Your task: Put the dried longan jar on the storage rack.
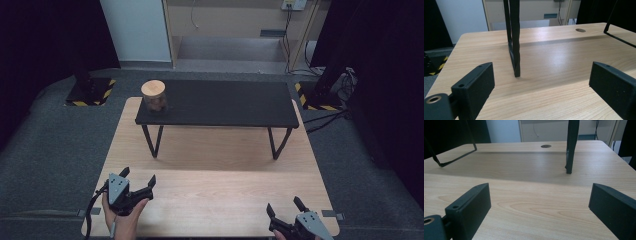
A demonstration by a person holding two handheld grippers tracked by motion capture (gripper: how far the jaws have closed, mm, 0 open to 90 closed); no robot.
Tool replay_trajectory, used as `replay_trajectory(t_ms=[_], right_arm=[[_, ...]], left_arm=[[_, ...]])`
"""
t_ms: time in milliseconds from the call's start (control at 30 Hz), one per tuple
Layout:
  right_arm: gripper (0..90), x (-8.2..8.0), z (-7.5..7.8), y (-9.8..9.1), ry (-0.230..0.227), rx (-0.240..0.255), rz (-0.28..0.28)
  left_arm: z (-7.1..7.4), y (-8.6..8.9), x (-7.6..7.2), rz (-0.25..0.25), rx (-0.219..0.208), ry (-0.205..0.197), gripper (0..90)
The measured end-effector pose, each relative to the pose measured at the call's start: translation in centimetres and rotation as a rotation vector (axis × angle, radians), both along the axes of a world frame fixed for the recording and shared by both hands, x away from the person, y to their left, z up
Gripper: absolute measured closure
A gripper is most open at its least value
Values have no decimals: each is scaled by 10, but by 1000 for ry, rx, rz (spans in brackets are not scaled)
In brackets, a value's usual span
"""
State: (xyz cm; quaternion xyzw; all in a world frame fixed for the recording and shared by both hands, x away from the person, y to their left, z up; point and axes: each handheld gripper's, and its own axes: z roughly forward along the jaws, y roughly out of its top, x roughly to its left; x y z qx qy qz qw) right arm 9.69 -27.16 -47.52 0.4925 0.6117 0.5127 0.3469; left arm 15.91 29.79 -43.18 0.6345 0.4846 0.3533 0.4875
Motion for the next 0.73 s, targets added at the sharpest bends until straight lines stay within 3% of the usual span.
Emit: replay_trajectory(t_ms=[733], right_arm=[[44,-2,2,1,-5,0,-1]], left_arm=[[-5,2,-1,0,-11,15,47]])
